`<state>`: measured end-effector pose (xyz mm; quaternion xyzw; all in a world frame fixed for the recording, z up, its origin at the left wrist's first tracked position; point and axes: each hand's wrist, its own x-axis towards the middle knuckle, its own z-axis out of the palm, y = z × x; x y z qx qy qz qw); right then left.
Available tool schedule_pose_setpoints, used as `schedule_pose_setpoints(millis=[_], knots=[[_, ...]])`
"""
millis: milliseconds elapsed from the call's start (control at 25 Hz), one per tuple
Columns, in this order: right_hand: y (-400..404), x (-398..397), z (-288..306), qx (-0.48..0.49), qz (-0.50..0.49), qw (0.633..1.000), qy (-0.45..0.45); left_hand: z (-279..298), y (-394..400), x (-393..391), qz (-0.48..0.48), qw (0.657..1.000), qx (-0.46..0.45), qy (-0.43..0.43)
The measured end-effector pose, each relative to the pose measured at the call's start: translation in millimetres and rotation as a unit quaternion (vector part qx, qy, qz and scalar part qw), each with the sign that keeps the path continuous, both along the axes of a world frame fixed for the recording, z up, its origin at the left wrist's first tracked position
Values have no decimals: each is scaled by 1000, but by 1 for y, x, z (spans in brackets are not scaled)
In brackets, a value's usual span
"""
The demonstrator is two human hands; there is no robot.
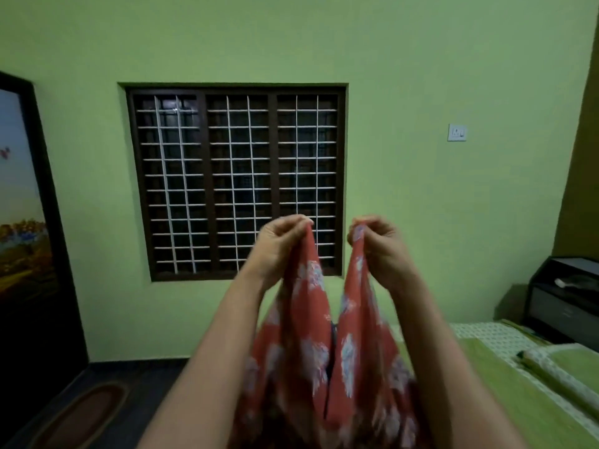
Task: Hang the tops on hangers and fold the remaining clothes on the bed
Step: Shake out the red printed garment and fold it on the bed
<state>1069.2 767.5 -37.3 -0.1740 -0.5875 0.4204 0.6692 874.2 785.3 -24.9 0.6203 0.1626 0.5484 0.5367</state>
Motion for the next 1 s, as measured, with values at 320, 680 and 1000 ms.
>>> schedule_pose_setpoints(millis=[320, 680, 1000], knots=[[5, -15, -1, -15, 45, 996, -70, -9, -12, 23, -48, 999, -4, -8], [1, -6, -5, -41, -58, 987, -147, -9, -4, 18, 55, 996, 19, 68], [-1, -28, -49, -9, -343, 735, -585, -13, 20, 16, 326, 914, 144, 196]])
